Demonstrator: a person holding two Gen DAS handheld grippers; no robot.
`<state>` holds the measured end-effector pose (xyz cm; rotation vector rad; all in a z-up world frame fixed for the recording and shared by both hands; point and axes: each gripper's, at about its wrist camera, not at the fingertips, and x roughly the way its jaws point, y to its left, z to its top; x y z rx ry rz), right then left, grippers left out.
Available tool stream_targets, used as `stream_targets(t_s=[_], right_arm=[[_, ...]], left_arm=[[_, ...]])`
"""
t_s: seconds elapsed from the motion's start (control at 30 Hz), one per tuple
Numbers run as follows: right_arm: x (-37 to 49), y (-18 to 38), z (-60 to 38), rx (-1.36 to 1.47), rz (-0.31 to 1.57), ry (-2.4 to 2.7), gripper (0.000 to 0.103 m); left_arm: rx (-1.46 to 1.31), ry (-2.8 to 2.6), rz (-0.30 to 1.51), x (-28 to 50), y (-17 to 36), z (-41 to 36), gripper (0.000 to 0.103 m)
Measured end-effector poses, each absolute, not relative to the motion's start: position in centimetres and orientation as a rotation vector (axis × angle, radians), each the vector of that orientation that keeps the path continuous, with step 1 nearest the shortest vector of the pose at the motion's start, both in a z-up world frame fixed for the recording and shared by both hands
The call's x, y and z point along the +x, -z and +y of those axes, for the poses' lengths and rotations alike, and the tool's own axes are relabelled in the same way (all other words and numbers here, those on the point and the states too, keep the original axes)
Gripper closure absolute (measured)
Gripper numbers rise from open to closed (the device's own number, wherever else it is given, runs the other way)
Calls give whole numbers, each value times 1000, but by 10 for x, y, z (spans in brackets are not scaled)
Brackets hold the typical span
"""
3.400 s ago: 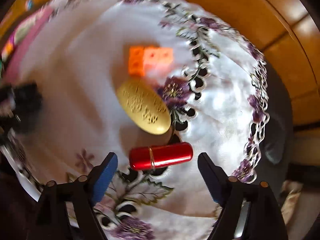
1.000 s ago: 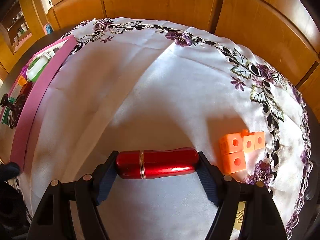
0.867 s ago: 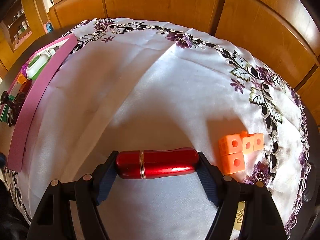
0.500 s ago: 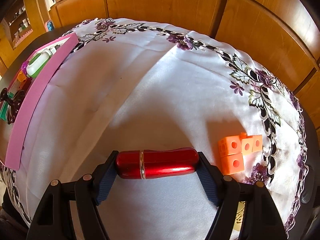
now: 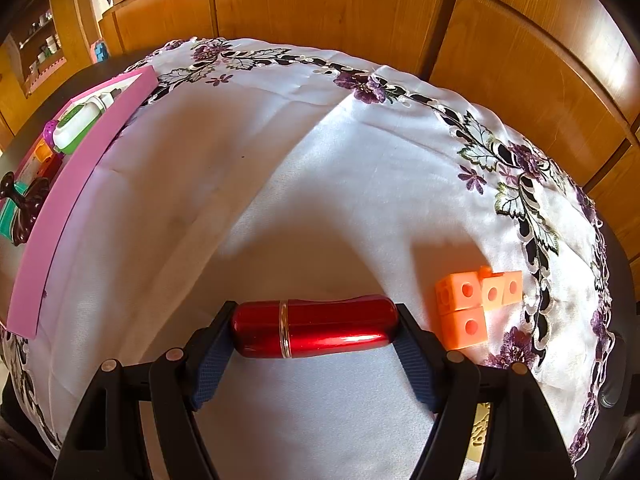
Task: Organize rigid objects
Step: 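Carry the black cup toward the tray with the left gripper, then lower the black cup into the tray and open the left gripper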
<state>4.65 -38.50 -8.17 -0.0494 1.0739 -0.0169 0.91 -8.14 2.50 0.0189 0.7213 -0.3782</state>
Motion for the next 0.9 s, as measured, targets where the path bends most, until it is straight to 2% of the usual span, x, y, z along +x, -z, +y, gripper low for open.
stream_targets(t_s=[0.7, 0.9], right_arm=[[46, 80, -381, -78, 1064, 23, 27], [46, 79, -380, -100, 1060, 25, 27]], left_arm=[[-128, 212, 819, 17, 1, 12, 46], [-167, 214, 863, 26, 13, 18, 46]])
